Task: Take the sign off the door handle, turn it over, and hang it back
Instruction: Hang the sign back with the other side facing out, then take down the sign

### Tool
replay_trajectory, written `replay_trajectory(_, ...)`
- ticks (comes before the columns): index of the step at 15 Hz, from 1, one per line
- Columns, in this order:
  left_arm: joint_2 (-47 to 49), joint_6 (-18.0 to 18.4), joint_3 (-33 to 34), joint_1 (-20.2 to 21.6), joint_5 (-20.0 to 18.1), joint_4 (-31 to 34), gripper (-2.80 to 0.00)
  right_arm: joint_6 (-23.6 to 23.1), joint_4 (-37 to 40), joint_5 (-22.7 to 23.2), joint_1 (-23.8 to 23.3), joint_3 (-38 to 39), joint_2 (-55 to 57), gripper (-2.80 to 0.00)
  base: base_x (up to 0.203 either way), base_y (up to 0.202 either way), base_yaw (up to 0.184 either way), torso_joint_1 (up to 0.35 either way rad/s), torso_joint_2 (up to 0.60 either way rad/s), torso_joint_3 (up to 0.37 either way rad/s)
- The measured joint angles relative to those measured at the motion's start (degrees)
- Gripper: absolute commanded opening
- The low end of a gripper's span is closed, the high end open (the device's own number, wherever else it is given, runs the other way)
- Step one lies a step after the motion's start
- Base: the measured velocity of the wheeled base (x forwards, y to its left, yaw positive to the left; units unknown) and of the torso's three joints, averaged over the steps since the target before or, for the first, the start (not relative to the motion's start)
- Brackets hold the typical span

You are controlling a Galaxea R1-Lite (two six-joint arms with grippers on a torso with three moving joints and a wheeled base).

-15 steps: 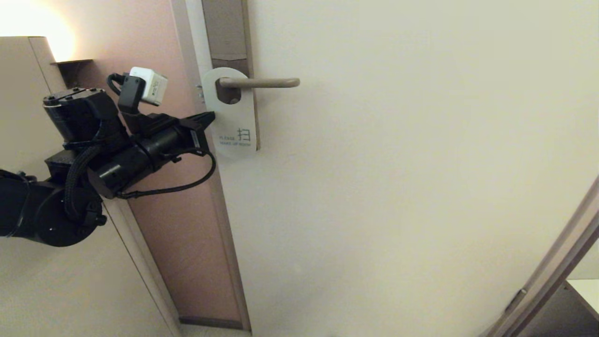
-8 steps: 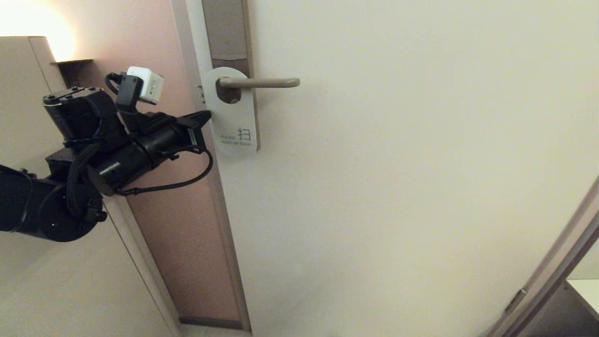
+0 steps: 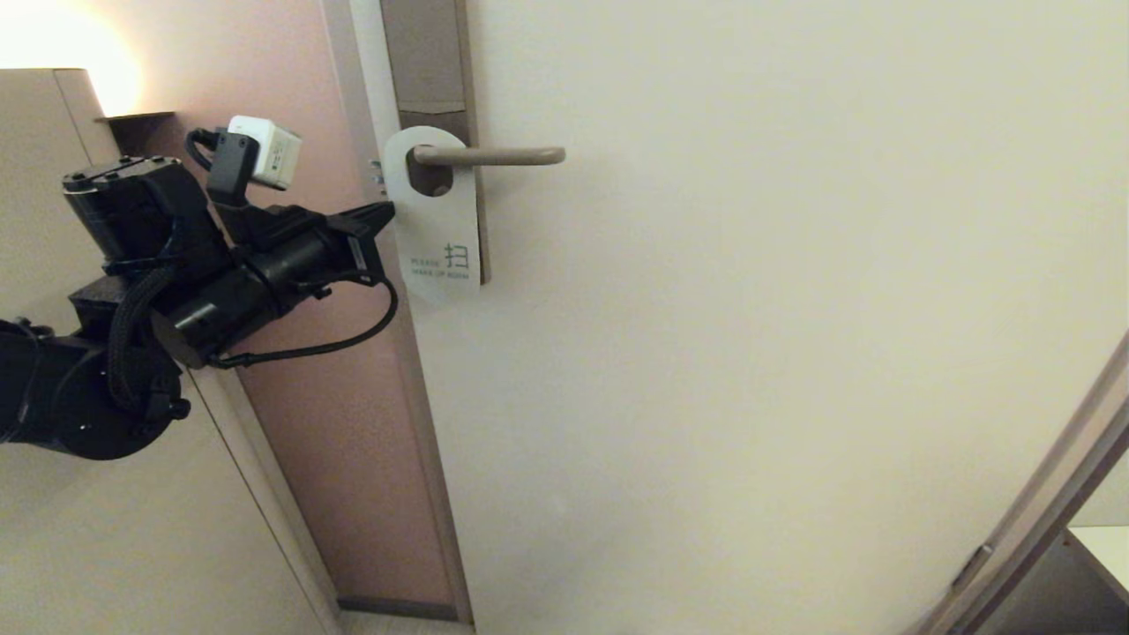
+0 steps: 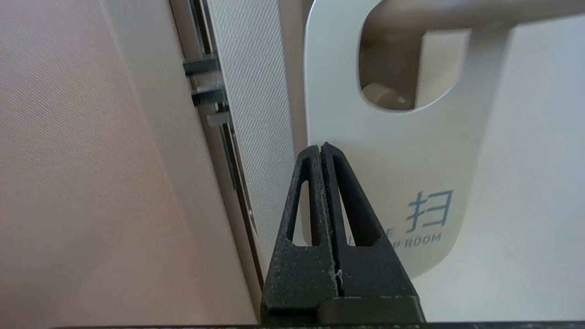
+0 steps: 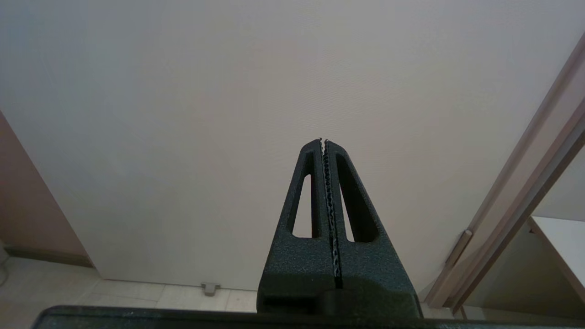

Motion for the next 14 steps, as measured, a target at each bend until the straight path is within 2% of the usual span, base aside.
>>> replay_trajectory(3,-4.03,0.33,4.08,-0.18,0.09,0.16,-2.80,0.00,0.01,-0.01,-0.02,0.00,0.00,-2.80,0.000,0.000,0.000,0.000,0.00,0.000)
replay_trajectory(6,-10.83,0.39,11.00,-0.18,0.18,0.78,-2.80,0.02,0.02,0.02,-0.02,0.00,0.00,-2.80,0.000,0.000,0.000,0.000,0.00,0.000)
replay_trajectory(9,-18.99,0.13,17.16,0.39,0.15,3.40,-2.80,-0.01,0.02,0.02,0.00,0.00,0.00,-2.80,0.000,0.000,0.000,0.000,0.00,0.000)
replay_trajectory(14,-32.77,-0.28,22.52,1.51,0.16,9.34,-2.80,-0.01,0.00,-0.01,-0.05,0.00,0.00,-2.80,0.000,0.000,0.000,0.000,0.00,0.000)
